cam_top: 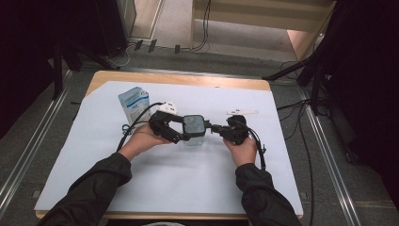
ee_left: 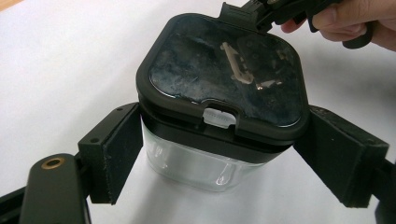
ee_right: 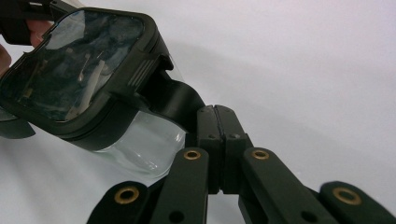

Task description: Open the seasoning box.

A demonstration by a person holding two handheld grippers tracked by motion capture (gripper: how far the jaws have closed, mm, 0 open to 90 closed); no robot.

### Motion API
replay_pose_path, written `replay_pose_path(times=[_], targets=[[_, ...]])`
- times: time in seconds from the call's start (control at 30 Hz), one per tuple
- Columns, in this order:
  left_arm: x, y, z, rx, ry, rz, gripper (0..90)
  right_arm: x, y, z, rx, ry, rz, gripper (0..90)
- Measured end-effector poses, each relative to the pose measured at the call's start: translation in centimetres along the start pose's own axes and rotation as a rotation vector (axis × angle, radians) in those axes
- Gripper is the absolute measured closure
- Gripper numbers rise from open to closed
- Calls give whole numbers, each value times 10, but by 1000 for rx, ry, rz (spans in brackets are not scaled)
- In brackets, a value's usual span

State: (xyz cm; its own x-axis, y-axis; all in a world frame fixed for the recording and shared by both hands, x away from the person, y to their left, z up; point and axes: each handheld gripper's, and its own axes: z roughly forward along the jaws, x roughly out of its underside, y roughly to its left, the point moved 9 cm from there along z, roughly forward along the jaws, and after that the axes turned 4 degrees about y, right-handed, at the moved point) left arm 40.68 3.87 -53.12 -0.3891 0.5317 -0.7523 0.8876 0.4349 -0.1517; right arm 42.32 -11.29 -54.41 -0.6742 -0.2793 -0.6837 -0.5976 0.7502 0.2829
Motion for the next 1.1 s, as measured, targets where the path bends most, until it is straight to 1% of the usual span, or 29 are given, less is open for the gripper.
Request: replay_pose_path(times=[0.1,0.23,0.27,0.37,0.4,0.43,0.47,0.5,0.53,0.57,0.6,0.63,0.67,0.7,0.73,0.8,0.87,0.93,1.1], targets=[[-2,-1,-2,-3,-12,3,171,0,0,0,1,-1,-5,900],[-3,-1,-3,-14,-8,8,176,1,0,1,2,3,-5,900],[-3,-1,-5,-9,-5,6,177,1,0,1,-1,5,-3,900],[-4,-2,-6,-10,-3,4,180,1,0,1,0,7,-9,900],[-4,-2,-7,-8,-7,3,180,1,0,1,1,7,-10,900],[-5,-2,-8,-13,-9,8,182,1,0,1,-1,7,-11,900],[-7,-2,-12,-19,-19,13,198,1,1,1,0,6,-9,900],[-7,-2,-12,-19,-19,13,218,1,1,1,0,6,-9,900],[-8,-2,-15,-21,-29,17,218,1,1,1,1,8,-10,900],[-10,-3,-18,-17,-40,18,257,1,1,1,-2,10,-9,900],[-12,-5,-21,-5,-52,19,314,1,1,2,-4,10,-12,900],[-13,-6,-24,8,-54,24,358,2,2,2,-2,18,-16,900],[-13,-7,-24,12,-52,24,389,2,2,3,0,19,-18,900],[-13,-9,-24,10,-44,35,438,3,2,4,-2,22,-19,900],[-13,-10,-25,11,-42,44,438,3,2,4,-2,22,-19,900],[-14,-12,-25,15,-41,63,493,3,3,4,3,22,-20,900],[-14,-14,-25,27,-37,71,551,3,3,4,0,21,-19,900],[-14,-16,-25,39,-32,74,604,3,3,4,0,22,-20,900],[-13,-17,-27,80,-20,60,764,3,3,4,-3,21,-17,900]])
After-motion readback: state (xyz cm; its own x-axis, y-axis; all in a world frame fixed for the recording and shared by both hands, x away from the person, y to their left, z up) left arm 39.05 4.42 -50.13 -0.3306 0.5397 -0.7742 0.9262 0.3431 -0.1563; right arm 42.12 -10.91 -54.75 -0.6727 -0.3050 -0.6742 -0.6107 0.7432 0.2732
